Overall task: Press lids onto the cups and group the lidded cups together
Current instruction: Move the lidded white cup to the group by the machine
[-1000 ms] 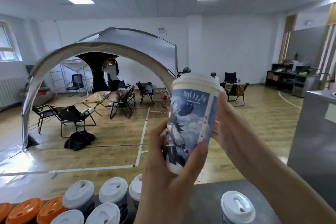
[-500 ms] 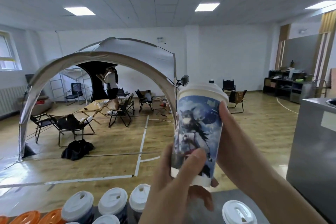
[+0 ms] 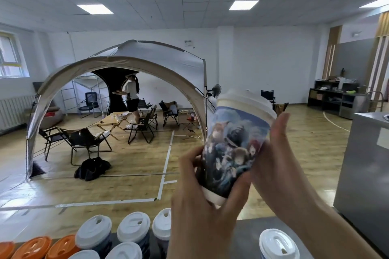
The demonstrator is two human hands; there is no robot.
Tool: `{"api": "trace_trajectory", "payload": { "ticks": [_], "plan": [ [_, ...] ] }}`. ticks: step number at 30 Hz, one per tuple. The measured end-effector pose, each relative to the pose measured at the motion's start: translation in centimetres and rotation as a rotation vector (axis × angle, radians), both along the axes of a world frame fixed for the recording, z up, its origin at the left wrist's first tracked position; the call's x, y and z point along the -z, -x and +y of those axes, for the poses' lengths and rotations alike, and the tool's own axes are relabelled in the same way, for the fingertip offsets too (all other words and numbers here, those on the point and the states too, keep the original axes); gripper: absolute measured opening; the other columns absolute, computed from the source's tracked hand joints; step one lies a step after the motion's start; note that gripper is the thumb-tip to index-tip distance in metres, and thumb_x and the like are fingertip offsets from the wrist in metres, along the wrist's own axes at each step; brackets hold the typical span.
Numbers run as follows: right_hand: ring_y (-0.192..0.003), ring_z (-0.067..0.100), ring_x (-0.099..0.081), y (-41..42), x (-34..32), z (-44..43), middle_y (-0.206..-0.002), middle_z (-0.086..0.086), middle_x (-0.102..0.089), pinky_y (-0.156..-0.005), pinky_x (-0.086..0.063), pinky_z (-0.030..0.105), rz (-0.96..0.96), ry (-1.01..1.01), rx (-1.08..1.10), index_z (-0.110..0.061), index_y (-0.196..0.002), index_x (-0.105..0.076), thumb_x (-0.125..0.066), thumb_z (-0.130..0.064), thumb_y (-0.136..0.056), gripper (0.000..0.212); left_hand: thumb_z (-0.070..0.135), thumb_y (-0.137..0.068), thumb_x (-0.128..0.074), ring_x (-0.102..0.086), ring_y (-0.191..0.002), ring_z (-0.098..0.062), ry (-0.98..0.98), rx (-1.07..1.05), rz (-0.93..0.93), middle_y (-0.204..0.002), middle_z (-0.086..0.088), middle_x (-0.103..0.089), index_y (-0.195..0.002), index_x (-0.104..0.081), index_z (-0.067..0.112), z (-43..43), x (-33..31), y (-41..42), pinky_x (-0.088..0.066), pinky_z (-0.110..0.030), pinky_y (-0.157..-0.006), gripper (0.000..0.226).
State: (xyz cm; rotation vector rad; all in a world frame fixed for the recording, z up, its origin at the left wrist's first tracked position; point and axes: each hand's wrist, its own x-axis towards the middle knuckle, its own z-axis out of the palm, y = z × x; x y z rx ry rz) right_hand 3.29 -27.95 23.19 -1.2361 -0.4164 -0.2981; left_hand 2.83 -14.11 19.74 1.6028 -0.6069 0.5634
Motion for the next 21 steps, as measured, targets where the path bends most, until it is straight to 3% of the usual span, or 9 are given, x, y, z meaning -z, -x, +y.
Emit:
{"api": "trace_trajectory", "payload": {
  "ticks": [2,4,7,9,12,14,16,18,21],
  "plan": [
    [-0.126,0.027,-0.062,0.2,0.0,0.4,-0.132,0.012,-0.066,-0.103,-0.052,0.036,-0.019,0.046,0.002,-0.011,-0.143,-0.049,-0.054,-0.076,-0.080,0.090,0.073,-0.062,-0.071,-0.070,-0.081,0.004,-0.054,-0.093,-0.092,-0.102,0.029,-0.067,-0.115,-0.046,0.051,-0.3,0.6,-0.5,-0.048,-0.006,-0.060,0.062],
    [-0.116,0.030,-0.068,0.1,0.1,0.5,-0.123,0.015,-0.071,-0.091,-0.058,0.033,0.005,0.020,0.036,-0.009,-0.135,-0.057,-0.064,-0.066,-0.082,0.078,0.075,-0.063,-0.071,-0.072,-0.081,-0.001,-0.020,-0.007,-0.017,-0.103,0.025,-0.069,-0.113,-0.047,0.053,0.1,0.5,-0.3,-0.051,-0.010,-0.061,0.059],
    [-0.115,0.034,-0.067,-0.2,0.1,0.1,-0.124,0.017,-0.070,-0.098,-0.052,0.046,0.027,0.046,0.045,-0.010,-0.131,-0.062,-0.068,-0.073,-0.074,0.085,0.059,-0.063,-0.081,-0.073,-0.066,-0.027,0.323,0.574,0.444,-0.094,-0.007,-0.076,-0.117,-0.062,0.029,0.4,-0.7,0.4,-0.057,-0.033,-0.048,0.064],
    [-0.118,0.032,-0.066,-0.3,0.0,-0.1,-0.127,0.014,-0.069,-0.105,-0.045,0.049,0.047,0.057,0.066,-0.013,-0.133,-0.062,-0.070,-0.079,-0.066,0.094,0.049,-0.062,-0.082,-0.066,-0.058,-0.033,0.462,0.780,0.631,-0.084,-0.022,-0.071,-0.119,-0.064,0.013,0.4,-0.8,0.2,-0.052,-0.032,-0.040,0.070],
    [-0.119,0.029,-0.065,-0.5,0.2,-0.1,-0.126,0.011,-0.070,-0.108,-0.043,0.051,0.033,0.029,0.068,-0.016,-0.129,-0.065,-0.069,-0.078,-0.069,0.087,0.061,-0.059,-0.085,-0.069,-0.062,-0.022,0.239,0.438,0.317,-0.090,-0.006,-0.071,-0.119,-0.058,0.036,0.1,0.3,-0.5,-0.052,-0.029,-0.042,0.070],
    [-0.105,0.015,-0.070,-0.5,0.2,0.1,-0.107,-0.002,-0.074,-0.098,-0.048,0.039,0.005,0.018,0.096,-0.025,-0.107,-0.074,-0.072,-0.075,-0.068,0.064,0.063,-0.068,-0.077,-0.070,-0.081,-0.010,-0.070,0.032,-0.106,-0.107,0.013,-0.063,-0.125,-0.042,0.052,-0.2,1.7,-1.3,-0.056,-0.020,-0.056,0.069],
    [-0.086,0.007,-0.071,-0.6,0.3,0.1,-0.085,-0.008,-0.073,-0.085,-0.050,0.030,0.024,-0.025,0.144,-0.026,-0.091,-0.074,-0.079,-0.065,-0.068,0.046,0.061,-0.072,-0.073,-0.067,-0.093,-0.001,-0.155,-0.082,-0.216,-0.119,0.020,-0.056,-0.129,-0.032,0.057,-0.5,2.8,-1.8,-0.056,-0.014,-0.061,0.071],
    [-0.086,0.014,-0.075,-0.7,0.4,-0.1,-0.085,-0.002,-0.076,-0.077,-0.057,0.031,0.070,-0.085,0.163,-0.015,-0.098,-0.071,-0.080,-0.053,-0.073,0.046,0.060,-0.065,-0.076,-0.073,-0.081,-0.012,-0.028,0.093,0.041,-0.107,0.014,-0.069,-0.119,-0.043,0.061,-0.6,1.8,-1.2,-0.058,-0.024,-0.054,0.063],
    [-0.110,0.029,-0.070,-0.7,0.4,-0.5,-0.114,0.010,-0.074,-0.099,-0.051,0.048,0.106,-0.066,0.158,-0.014,-0.108,-0.073,-0.076,-0.065,-0.071,0.063,0.044,-0.069,-0.079,-0.069,-0.060,-0.033,0.440,0.703,0.600,-0.089,-0.016,-0.072,-0.123,-0.061,0.022,-0.4,-0.1,-0.6,-0.054,-0.034,-0.041,0.061]
  ]
}}
